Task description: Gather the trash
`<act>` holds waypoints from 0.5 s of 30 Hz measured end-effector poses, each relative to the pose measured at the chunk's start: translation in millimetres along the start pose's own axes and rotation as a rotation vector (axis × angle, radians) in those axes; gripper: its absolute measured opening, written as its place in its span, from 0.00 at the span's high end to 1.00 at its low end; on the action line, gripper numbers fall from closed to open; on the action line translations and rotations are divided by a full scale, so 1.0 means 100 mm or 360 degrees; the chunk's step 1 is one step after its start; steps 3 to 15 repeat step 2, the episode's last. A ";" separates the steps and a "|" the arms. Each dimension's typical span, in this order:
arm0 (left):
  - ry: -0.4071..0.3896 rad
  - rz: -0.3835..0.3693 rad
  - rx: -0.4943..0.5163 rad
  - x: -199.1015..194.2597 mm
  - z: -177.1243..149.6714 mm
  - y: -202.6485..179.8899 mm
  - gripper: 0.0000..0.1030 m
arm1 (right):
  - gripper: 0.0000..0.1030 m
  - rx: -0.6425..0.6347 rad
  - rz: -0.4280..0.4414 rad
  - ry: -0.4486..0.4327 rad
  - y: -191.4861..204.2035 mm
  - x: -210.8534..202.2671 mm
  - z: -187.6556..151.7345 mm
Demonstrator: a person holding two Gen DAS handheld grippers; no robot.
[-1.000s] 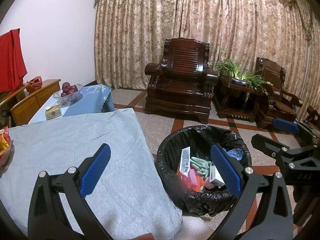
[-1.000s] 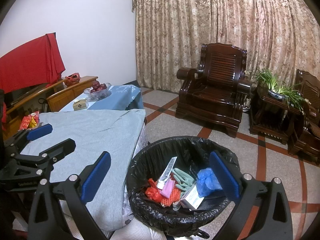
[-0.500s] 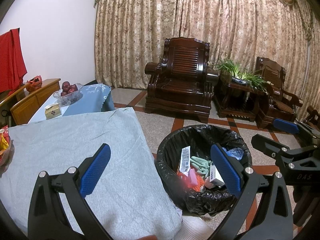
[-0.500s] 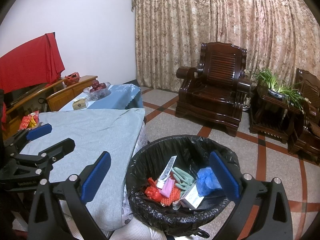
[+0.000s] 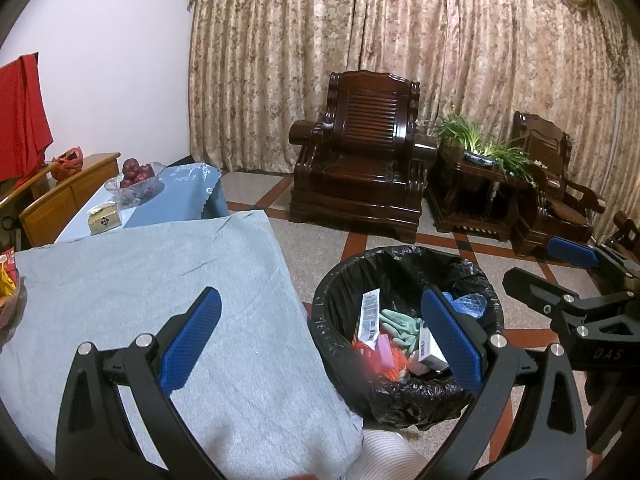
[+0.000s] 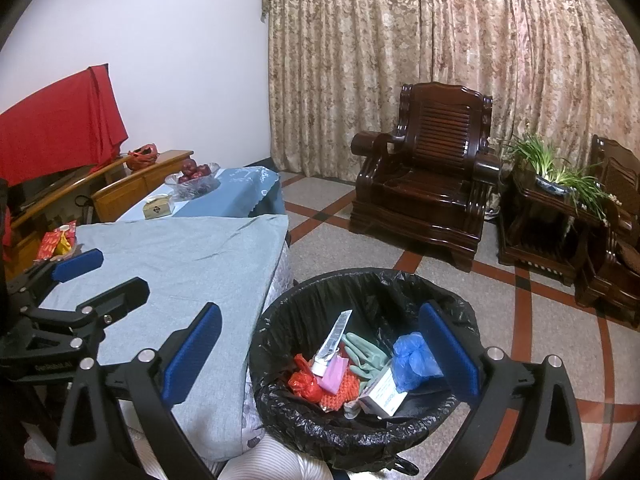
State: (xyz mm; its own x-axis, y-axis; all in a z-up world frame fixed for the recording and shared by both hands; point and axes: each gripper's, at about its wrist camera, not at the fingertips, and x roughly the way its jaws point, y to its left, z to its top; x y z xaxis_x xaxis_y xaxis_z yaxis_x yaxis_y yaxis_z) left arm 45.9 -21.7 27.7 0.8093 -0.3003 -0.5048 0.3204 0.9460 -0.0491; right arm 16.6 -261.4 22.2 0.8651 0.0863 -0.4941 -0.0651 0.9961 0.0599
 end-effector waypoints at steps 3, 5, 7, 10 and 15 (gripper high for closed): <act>0.0000 -0.0001 0.0000 0.00 0.01 -0.01 0.05 | 0.06 0.0004 -0.0001 0.0002 0.00 0.01 -0.04; 0.0000 -0.0001 0.0000 0.00 0.01 -0.01 0.05 | 0.06 0.0004 -0.0001 0.0002 0.00 0.01 -0.04; 0.0000 -0.0001 0.0000 0.00 0.01 -0.01 0.05 | 0.06 0.0004 -0.0001 0.0002 0.00 0.01 -0.04; 0.0000 -0.0001 0.0000 0.00 0.01 -0.01 0.05 | 0.06 0.0004 -0.0001 0.0002 0.00 0.01 -0.04; 0.0000 -0.0001 0.0000 0.00 0.01 -0.01 0.05 | 0.06 0.0004 -0.0001 0.0002 0.00 0.01 -0.04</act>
